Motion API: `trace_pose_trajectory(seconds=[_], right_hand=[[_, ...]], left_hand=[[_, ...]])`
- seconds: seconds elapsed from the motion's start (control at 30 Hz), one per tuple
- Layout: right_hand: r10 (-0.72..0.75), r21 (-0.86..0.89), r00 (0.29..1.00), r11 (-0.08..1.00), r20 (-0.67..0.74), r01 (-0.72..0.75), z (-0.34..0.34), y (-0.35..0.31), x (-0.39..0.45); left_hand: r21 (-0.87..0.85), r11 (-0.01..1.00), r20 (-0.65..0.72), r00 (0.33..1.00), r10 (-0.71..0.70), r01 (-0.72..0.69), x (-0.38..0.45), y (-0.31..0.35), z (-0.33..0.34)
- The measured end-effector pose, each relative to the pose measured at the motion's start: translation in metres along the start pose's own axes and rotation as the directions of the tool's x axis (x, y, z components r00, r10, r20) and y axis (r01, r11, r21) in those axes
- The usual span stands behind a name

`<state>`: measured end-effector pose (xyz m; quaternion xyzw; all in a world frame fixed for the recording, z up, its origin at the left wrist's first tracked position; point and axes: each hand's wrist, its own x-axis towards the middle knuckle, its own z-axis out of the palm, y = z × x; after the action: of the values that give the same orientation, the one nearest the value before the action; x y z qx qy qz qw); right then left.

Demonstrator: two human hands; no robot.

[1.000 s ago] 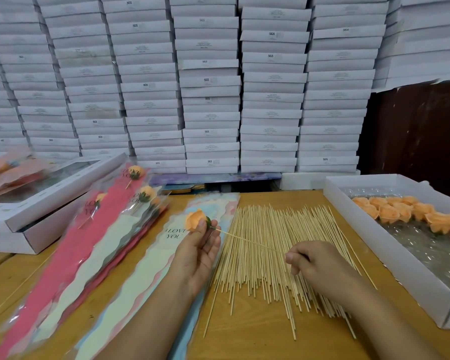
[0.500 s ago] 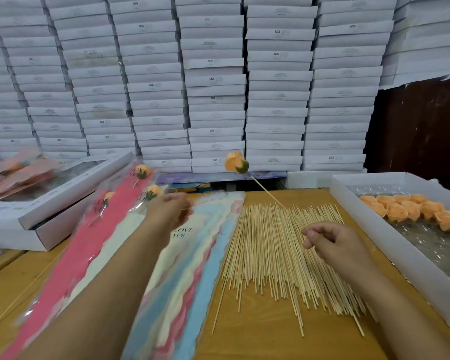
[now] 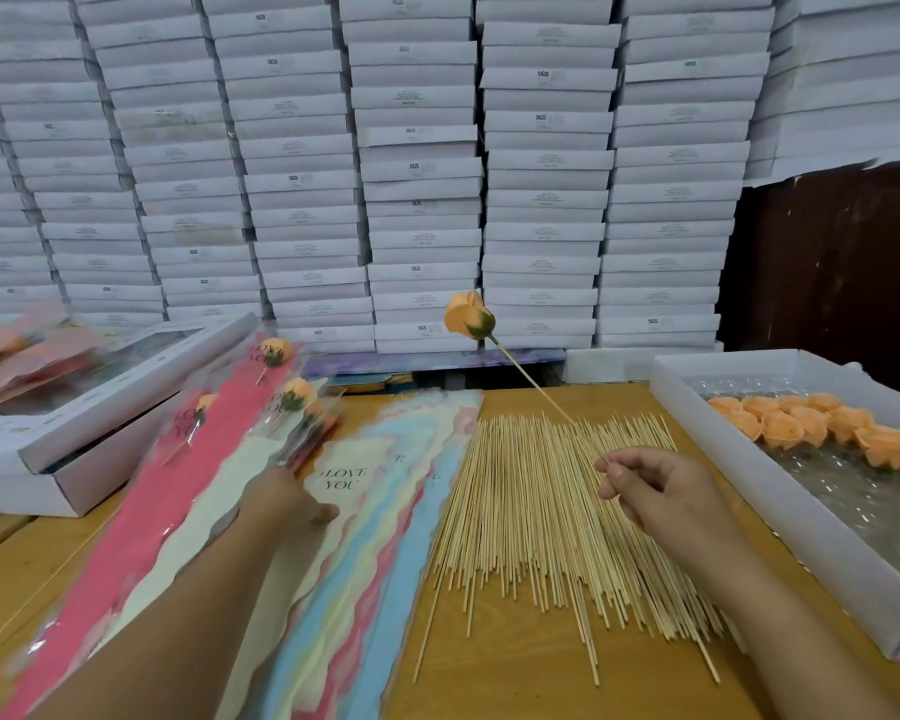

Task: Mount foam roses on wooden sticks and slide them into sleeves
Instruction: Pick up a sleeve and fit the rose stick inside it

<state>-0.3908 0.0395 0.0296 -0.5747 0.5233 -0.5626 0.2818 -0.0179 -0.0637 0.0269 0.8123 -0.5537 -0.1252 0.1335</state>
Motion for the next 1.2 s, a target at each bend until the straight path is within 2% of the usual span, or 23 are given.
trace_pose_trajectory(seconds=[0.1, 0.33, 0.4, 0.5, 0.6, 0.67, 0.77, 0.83, 0.9, 1.03, 1.2], right_hand=[[0.008, 0.001, 1.0, 1.0, 0.002, -0.008, 0.0, 0.001, 0.0], [0.014, 0.012, 1.0, 1.0, 0.016, -0.014, 0.0, 0.0, 0.0], [0.029, 0.035, 0.999, 0.999, 0.033, -0.03, -0.001, 0.0, 0.0], [0.092, 0.133, 0.991, 0.986, 0.093, -0.103, -0.002, -0.002, -0.001], [0.168, 0.295, 0.971, 0.932, 0.169, -0.213, -0.005, -0.006, -0.001], [0.208, 0.401, 0.944, 0.866, 0.255, -0.298, -0.008, -0.008, 0.0], [0.234, 0.451, 0.89, 0.794, 0.391, -0.407, -0.011, -0.011, -0.002], [0.235, 0.473, 0.866, 0.759, 0.442, -0.447, -0.009, -0.011, -0.003], [0.234, 0.482, 0.857, 0.745, 0.459, -0.461, -0.006, -0.011, -0.005], [0.252, 0.509, 0.849, 0.708, 0.464, -0.488, -0.003, -0.009, -0.005], [0.279, 0.513, 0.851, 0.7, 0.445, -0.497, 0.0, -0.01, -0.004]], left_hand=[[-0.143, 0.99, -0.035, 0.999, -0.014, 0.008, 0.002, 0.0, 0.001], [-0.188, 0.981, -0.073, 0.997, 0.031, -0.044, -0.004, 0.004, -0.002], [-0.299, 0.954, -0.054, 0.998, 0.01, -0.026, -0.004, 0.006, -0.004], [-0.534, 0.845, 0.005, 1.0, -0.018, 0.018, -0.008, 0.012, -0.013], [-0.708, 0.706, 0.1, 0.993, 0.064, 0.026, -0.023, 0.024, -0.025], [-0.779, 0.627, 0.149, 0.978, 0.144, 0.026, -0.039, 0.036, -0.032], [-0.886, 0.456, 0.225, 0.936, 0.27, 0.082, -0.068, 0.055, -0.036], [-0.928, 0.343, 0.269, 0.898, 0.349, 0.144, -0.09, 0.067, -0.031], [-0.941, 0.288, 0.287, 0.869, 0.404, 0.177, -0.109, 0.076, -0.021], [-0.935, 0.28, 0.336, 0.803, 0.492, 0.219, -0.14, 0.088, 0.003], [-0.882, 0.418, 0.435, 0.71, 0.553, 0.215, -0.162, 0.089, 0.026]])
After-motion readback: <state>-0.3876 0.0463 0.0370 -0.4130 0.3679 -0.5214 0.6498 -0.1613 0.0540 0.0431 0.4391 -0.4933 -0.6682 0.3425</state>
